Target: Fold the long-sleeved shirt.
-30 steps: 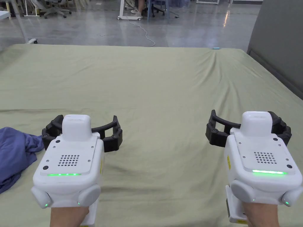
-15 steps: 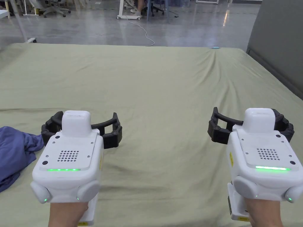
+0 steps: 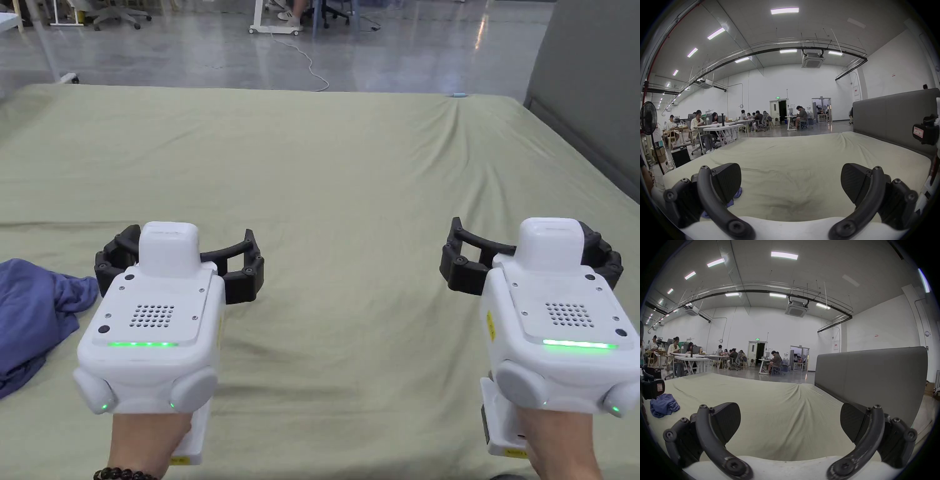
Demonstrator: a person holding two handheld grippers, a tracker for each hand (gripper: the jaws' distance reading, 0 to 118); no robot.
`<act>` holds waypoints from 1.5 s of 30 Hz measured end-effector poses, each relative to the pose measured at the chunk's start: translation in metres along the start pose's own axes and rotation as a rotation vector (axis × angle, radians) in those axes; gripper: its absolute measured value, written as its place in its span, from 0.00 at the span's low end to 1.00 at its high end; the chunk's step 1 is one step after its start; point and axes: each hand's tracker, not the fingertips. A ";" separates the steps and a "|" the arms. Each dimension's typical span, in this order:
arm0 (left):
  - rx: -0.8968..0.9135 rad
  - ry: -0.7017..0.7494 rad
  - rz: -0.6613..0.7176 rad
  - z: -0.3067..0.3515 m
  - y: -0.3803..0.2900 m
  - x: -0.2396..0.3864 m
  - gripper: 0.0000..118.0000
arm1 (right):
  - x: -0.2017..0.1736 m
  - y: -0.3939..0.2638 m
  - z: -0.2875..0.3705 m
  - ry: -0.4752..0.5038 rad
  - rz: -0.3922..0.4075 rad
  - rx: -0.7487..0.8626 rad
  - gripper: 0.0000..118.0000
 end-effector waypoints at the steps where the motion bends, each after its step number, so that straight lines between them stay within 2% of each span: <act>1: 0.000 0.000 -0.001 0.000 0.000 0.000 1.00 | 0.000 0.000 0.000 0.000 -0.001 0.000 1.00; 35: -0.002 -0.013 0.077 0.000 -0.003 -0.007 1.00 | 0.003 -0.004 0.001 0.001 -0.003 0.006 1.00; 39: 0.001 0.016 -0.006 0.000 -0.002 -0.001 1.00 | 0.008 -0.002 0.003 -0.003 -0.024 0.024 1.00; 45: -0.020 -0.023 0.018 0.000 0.001 0.003 1.00 | 0.012 0.001 0.003 -0.015 -0.017 0.030 1.00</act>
